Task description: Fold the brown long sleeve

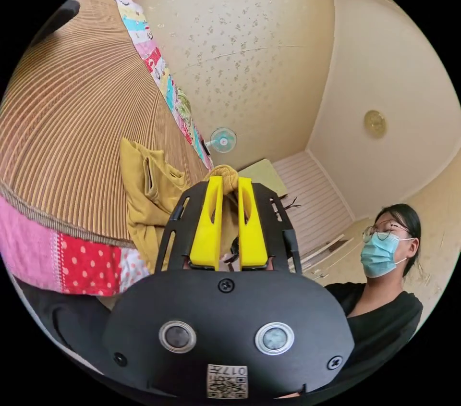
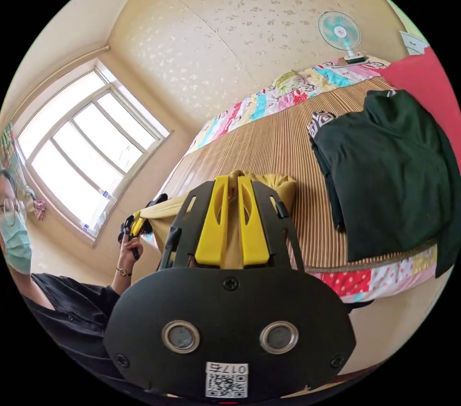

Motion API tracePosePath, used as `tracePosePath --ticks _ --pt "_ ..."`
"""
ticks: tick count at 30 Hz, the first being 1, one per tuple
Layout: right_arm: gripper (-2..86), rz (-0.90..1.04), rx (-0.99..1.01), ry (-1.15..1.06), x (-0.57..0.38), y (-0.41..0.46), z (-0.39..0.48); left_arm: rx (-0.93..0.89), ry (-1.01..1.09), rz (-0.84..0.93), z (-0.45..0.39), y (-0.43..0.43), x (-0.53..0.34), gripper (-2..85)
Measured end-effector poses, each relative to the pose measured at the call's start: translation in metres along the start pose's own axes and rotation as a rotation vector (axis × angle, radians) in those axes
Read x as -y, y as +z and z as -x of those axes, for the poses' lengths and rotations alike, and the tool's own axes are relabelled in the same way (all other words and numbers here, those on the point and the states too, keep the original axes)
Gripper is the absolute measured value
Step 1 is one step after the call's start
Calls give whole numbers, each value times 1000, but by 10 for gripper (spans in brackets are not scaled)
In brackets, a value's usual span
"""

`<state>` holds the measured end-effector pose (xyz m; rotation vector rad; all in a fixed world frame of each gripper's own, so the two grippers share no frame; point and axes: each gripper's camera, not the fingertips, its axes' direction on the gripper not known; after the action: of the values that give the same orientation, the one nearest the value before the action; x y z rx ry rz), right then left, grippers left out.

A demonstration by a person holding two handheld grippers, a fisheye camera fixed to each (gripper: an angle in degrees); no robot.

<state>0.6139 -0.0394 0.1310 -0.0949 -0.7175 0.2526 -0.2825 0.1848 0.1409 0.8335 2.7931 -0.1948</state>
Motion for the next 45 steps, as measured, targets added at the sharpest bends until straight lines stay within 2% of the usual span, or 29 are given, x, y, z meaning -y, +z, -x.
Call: tracePosePath --ticks 3,6,8,12,15,22,26,31,35,40,45 --pt "63 34 -108 -38 52 75 -8 96 -2 9 19 44 49 72" --pt "119 72 -238 48 74 142 -35 136 -28 -56 45 63 68 133" --pt "125 77 -247 61 71 157 -40 165 -27 -66 51 65 66 160" --pt "121 143 -309 -75 20 175 -19 291 21 2 55 68 23 162" --pt "120 167 -337 -117 -33 174 -13 289 57 78 57 74 -21 148" --pt "115 124 -240 -21 -132 133 -42 331 268 246 29 86 -111 125" --pt "93 167 -211 3 -154 138 -57 353 293 352 32 113 -122 107" --pt "45 204 -282 -81 -173 153 -50 381 221 397 57 118 -123 16" --pt "36 199 -325 -110 -181 158 -47 410 232 431 59 117 -127 6" --pt "33 152 -274 -51 -194 154 -63 448 305 428 51 124 -135 51" --pt "32 32 -164 -73 -221 139 -83 547 284 438 66 132 -130 -1"
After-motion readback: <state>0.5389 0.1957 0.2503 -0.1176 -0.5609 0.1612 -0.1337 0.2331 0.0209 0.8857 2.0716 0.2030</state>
